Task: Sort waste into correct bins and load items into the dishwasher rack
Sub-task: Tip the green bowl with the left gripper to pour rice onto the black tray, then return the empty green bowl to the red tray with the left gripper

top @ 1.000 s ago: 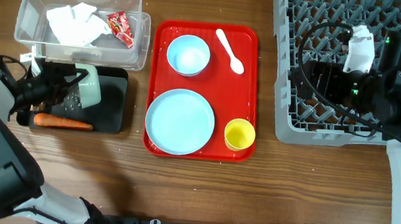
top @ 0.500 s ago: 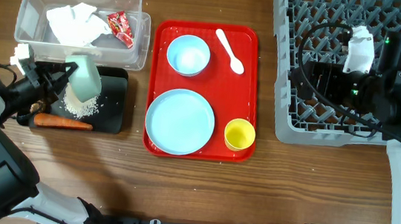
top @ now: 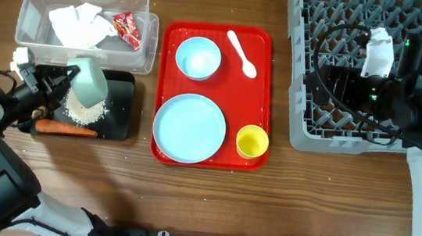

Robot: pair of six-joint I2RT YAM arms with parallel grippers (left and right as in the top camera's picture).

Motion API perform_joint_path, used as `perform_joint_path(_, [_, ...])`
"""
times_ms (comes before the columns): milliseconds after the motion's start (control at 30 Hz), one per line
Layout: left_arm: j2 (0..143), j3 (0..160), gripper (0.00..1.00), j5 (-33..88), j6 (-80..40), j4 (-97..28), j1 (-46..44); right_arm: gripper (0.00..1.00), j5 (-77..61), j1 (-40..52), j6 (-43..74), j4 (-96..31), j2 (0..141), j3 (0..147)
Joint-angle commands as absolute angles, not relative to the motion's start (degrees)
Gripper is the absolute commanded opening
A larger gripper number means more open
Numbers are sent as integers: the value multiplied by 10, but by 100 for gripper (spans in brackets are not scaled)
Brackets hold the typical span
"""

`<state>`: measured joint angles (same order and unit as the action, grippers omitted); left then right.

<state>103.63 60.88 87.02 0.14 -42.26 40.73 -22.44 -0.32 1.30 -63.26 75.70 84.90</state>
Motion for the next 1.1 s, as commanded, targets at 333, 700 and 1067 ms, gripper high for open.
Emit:
perform_joint_path(333, [1034, 606, 4, 900, -15, -472, 412, 100, -219, -5, 31, -637, 762, 858])
perform_joint_path(700, [1028, 606, 4, 903, -80, -479, 407, 100, -219, -5, 17, -635, 762, 858])
perform_joint_path(1067, [847, 692, 4, 734, -65, -453, 244, 100, -218, -5, 10, -635, 762, 858])
